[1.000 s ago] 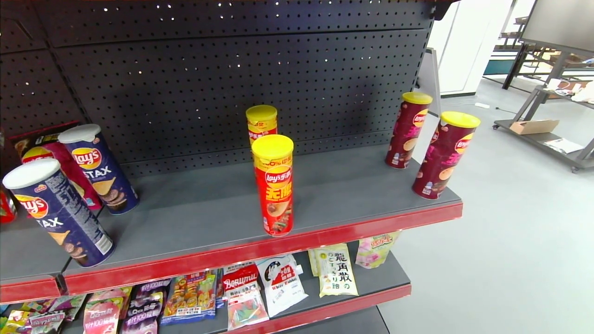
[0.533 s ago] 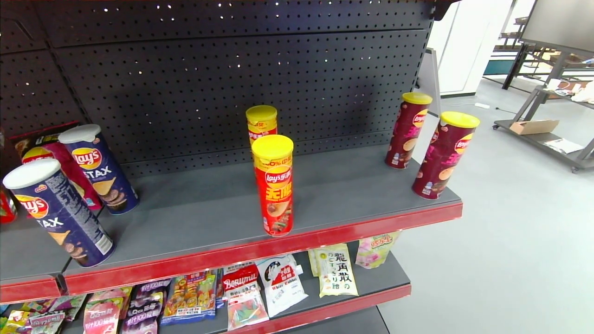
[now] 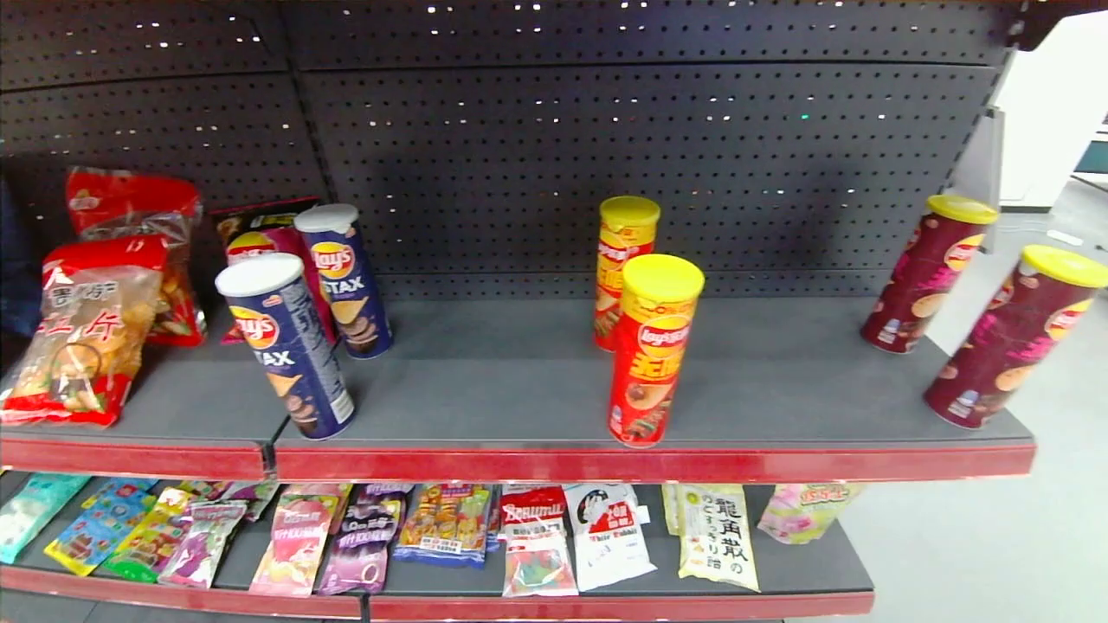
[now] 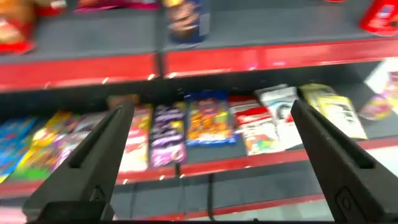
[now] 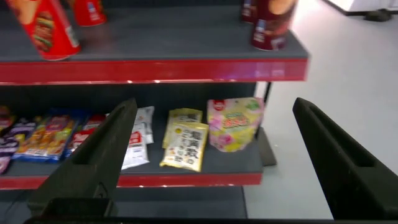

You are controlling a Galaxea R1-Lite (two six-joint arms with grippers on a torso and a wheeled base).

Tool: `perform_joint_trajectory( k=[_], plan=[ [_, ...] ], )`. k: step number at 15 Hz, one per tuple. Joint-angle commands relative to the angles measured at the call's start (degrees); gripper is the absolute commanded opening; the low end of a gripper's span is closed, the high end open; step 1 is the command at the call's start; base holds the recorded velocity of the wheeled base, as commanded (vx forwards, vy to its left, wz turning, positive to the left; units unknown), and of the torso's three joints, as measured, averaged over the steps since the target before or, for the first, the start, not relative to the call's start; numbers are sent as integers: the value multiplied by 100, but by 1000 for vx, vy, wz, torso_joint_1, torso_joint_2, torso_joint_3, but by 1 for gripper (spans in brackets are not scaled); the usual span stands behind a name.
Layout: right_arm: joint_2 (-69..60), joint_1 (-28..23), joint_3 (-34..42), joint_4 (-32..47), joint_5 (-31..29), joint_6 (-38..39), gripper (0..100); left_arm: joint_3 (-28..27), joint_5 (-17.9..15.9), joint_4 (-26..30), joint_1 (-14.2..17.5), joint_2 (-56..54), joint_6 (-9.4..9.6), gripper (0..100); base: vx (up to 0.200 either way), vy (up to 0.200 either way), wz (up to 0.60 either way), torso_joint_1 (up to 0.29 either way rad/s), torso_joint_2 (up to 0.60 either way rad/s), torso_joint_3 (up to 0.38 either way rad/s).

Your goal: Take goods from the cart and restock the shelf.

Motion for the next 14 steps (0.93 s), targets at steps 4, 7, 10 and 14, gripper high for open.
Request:
perform_joint_trajectory(
  k=[4,7,10,14],
  plan=[
    [-2,1,1,1,9,-4,100,268,13,-563,9,40,27,100,0,0,0,0,0,0],
    [-2,1,1,1,1,-4,100,162,663,-677,193,102,19,100,0,0,0,0,0,0],
    [-2,1,1,1,9,-13,100,83,663,-185,1054,269,45,100,0,0,0,0,0,0],
    [-2,1,1,1,9,-4,100,444,-620,-660,967,-531,54,100,0,0,0,0,0,0]
  ],
)
